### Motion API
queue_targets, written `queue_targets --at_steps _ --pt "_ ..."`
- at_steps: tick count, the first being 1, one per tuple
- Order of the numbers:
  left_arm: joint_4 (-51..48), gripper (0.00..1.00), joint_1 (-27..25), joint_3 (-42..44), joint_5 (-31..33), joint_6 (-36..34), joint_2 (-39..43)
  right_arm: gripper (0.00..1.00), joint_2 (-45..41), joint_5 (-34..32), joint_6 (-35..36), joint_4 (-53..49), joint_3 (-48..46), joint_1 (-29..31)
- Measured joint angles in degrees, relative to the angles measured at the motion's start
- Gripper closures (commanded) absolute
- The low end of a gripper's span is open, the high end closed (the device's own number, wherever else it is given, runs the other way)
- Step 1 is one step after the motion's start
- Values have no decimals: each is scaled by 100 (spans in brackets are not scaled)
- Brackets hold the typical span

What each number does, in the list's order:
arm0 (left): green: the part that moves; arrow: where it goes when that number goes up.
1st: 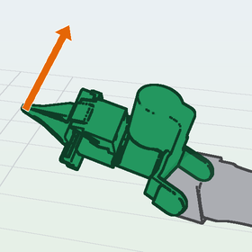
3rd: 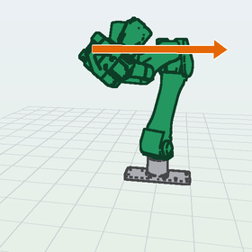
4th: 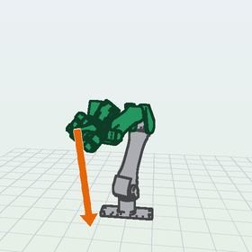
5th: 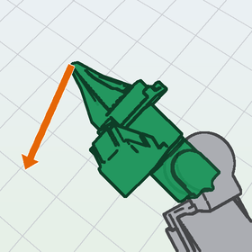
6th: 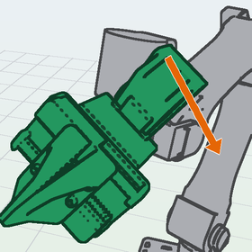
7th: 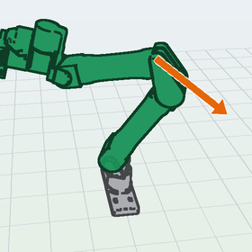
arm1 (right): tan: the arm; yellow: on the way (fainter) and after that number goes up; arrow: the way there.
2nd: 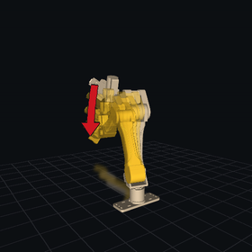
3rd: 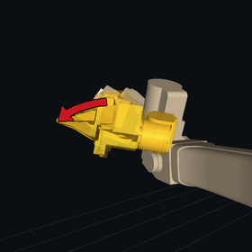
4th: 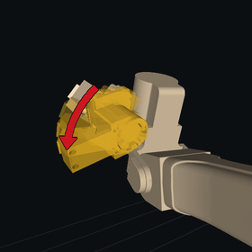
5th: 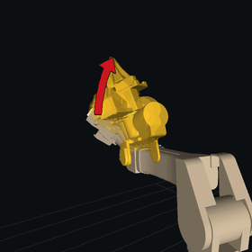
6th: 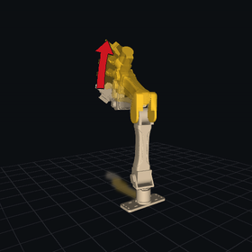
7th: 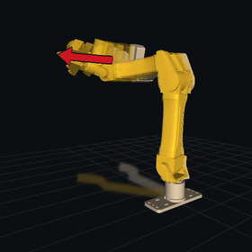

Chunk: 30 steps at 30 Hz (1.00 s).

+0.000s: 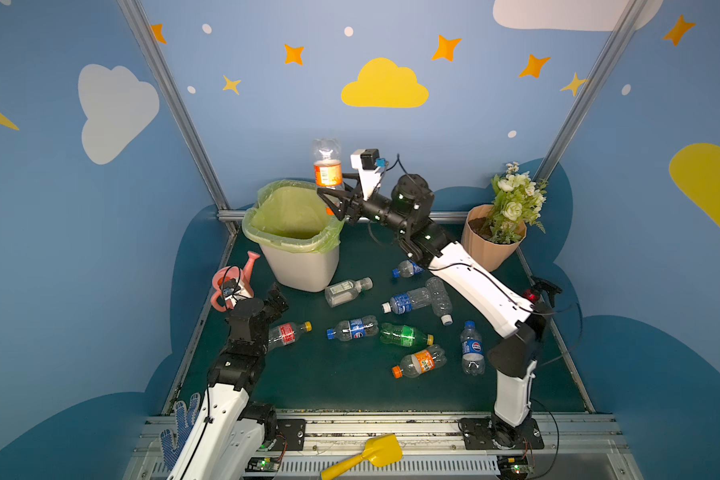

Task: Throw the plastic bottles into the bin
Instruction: 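Lift the orange-labelled bottle with the right gripper over the bin, then open the right gripper to drop the orange-labelled bottle into the bin, then grasp the small clear green-capped bottle with the left gripper while the right arm withdraws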

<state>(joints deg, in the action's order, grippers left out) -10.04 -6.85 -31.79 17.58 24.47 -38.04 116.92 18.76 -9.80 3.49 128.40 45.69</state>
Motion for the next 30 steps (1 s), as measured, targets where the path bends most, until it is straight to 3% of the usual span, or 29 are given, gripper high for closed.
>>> queue_targets --at_steps 5,7,9,12,22,30 --pt "33 0 0 7 -66 -4 -7 7 2162 52 120 -1895 3051 -63" --pt "28 0 0 7 -83 -20 -7 4 2334 -37 262 -2498 3204 -85" --pt "20 0 0 7 -114 -26 0 3 1978 -181 417 -2640 2566 -87" --pt "2 0 0 7 -227 -81 20 3 549 -439 629 -2238 487 -98" --pt "59 0 -151 -22 -940 -575 15 3 -2868 -1049 1019 -240 -2476 -463" --pt "-90 0 -1351 -490 -662 -1534 -151 3 -3355 -1438 575 448 -5274 -1093"
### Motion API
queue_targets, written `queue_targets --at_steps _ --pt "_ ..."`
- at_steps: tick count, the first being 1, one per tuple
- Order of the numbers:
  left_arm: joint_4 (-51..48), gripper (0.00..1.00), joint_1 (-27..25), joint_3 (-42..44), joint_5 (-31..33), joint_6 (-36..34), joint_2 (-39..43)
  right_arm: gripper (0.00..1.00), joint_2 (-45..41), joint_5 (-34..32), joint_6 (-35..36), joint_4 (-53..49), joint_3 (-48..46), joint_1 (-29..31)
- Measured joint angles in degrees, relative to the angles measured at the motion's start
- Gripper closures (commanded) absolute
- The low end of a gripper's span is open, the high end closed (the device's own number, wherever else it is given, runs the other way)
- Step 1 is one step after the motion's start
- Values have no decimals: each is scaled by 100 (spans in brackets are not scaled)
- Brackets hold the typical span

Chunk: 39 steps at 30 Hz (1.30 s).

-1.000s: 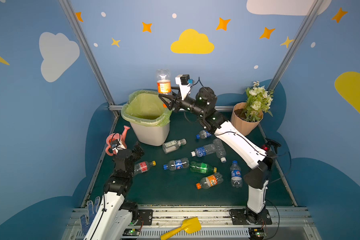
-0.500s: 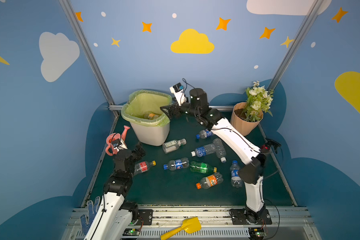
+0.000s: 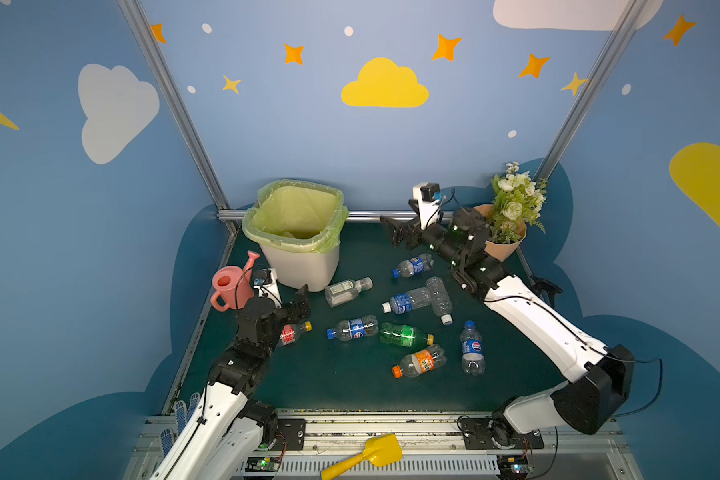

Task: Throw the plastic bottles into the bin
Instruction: 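Grasp the small clear green-capped bottle with the left gripper while the right arm withdraws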

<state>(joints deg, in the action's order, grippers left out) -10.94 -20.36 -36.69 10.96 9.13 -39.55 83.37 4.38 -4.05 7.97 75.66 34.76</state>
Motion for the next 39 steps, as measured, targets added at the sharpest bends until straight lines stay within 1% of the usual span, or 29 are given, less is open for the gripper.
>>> queue_targets --at_steps 2,5,9,12,18,21,31,39 --pt "-85 0 -369 -221 133 -275 -223 3 -24 -160 -210 -46 -573 -164" --pt "-345 0 -890 -667 354 -643 -761 3 -223 -385 -483 -166 -1082 -361" --pt "-664 0 -1440 -1147 542 -1095 -1576 3 -693 -671 -835 -179 -1375 -627" --pt "-907 0 -1615 -1447 553 -1322 -2122 3 -916 -807 -1056 -122 -1421 -791" --pt "-1342 0 -1770 -2000 485 -1707 -2986 3 -1008 -933 -1318 -70 -1755 -962" --pt "-1596 0 -1801 -2465 448 -1858 -3519 3 -1019 -986 -1427 -111 -1985 -1034" --pt "-2953 1 -1829 -4400 538 -2133 -5829 3 -1196 -1010 -1731 -177 -2234 -1373" --pt "-3578 1 -1753 -5241 527 -2297 -6889 3 -1196 -885 -1895 -184 -2262 -1513"
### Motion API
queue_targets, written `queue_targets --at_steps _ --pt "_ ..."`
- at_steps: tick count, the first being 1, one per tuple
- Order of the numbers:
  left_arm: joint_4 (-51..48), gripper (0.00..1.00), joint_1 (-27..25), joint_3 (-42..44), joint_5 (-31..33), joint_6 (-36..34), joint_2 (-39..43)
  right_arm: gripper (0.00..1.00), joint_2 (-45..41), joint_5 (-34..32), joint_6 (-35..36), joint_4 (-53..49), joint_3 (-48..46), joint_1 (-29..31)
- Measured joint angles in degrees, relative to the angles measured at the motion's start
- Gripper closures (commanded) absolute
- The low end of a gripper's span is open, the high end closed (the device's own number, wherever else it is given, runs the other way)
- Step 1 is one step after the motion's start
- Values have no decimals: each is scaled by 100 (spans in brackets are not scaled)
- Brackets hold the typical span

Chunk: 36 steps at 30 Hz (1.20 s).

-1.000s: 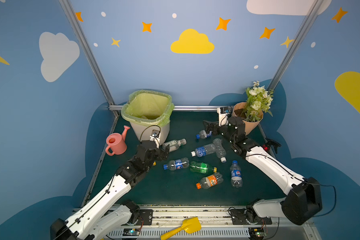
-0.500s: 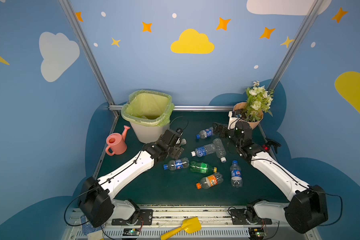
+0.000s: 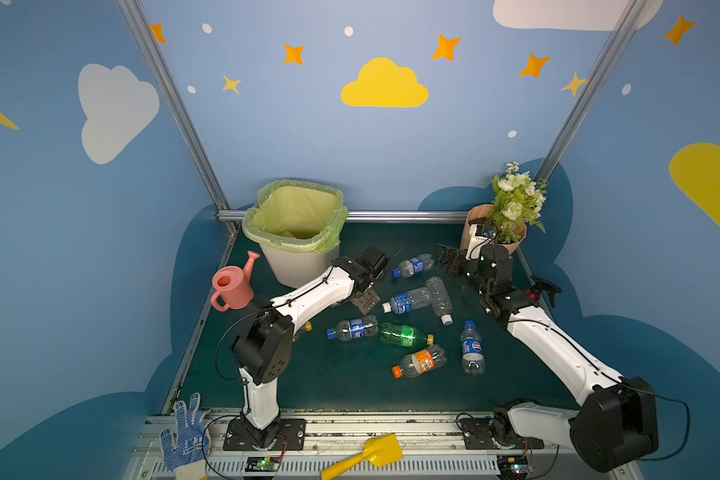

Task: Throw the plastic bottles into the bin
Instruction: 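Grasp the small clear green-capped bottle with the left gripper while the right arm withdraws, then lift the small clear bottle with the left gripper over the bin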

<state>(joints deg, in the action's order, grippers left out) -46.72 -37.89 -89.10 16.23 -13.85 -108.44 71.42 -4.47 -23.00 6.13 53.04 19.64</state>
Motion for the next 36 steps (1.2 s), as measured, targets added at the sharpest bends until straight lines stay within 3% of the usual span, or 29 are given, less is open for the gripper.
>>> queue_targets --at_steps 8,29,36 --pt "-328 2 278 -710 9 -118 -815 3 111 203 -282 2 0 -122" --pt "-315 5 597 -841 -33 -487 -1449 3 323 501 -529 -11 0 -234" --pt "-334 15 649 -994 -240 -503 -1665 3 435 533 -549 -24 9 -262"
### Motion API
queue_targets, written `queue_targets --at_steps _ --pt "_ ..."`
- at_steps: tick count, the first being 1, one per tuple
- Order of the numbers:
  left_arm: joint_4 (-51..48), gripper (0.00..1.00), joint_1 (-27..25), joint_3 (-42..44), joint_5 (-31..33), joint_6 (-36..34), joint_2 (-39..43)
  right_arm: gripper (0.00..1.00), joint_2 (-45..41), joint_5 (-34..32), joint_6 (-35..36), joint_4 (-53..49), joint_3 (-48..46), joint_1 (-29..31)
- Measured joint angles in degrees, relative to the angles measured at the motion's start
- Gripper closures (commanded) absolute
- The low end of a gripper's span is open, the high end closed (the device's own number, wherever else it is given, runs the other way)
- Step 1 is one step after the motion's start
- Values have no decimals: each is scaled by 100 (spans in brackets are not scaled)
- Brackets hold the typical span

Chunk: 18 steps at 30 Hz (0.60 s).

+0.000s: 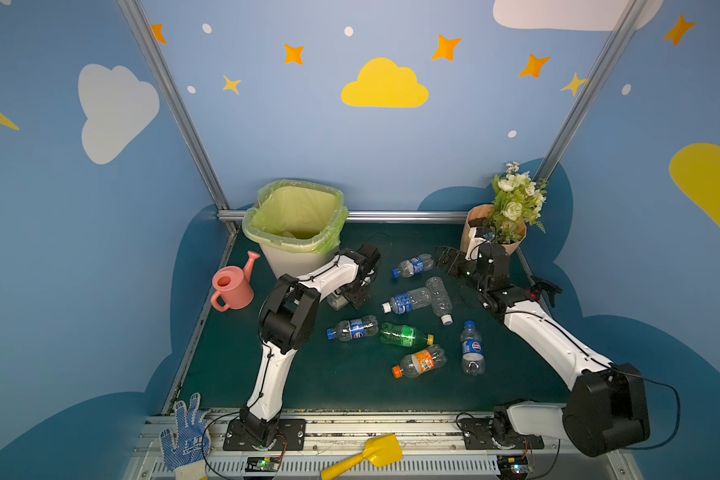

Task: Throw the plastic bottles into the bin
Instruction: 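Lift the small clear bottle with the left gripper over the bin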

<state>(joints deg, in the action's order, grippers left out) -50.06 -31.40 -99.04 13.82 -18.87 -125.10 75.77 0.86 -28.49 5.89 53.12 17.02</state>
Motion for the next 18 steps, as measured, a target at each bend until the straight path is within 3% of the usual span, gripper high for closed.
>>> queue_targets --at_steps 4,11,18 --pt "2 30 0 -26 -146 55 -9 3 39 35 -26 -20 0 -39" --pt "26 45 0 -26 -297 186 7 3 39 98 -105 -20 0 -98" --pt "262 50 0 72 -483 361 321 3 39 164 -122 -20 0 -118"
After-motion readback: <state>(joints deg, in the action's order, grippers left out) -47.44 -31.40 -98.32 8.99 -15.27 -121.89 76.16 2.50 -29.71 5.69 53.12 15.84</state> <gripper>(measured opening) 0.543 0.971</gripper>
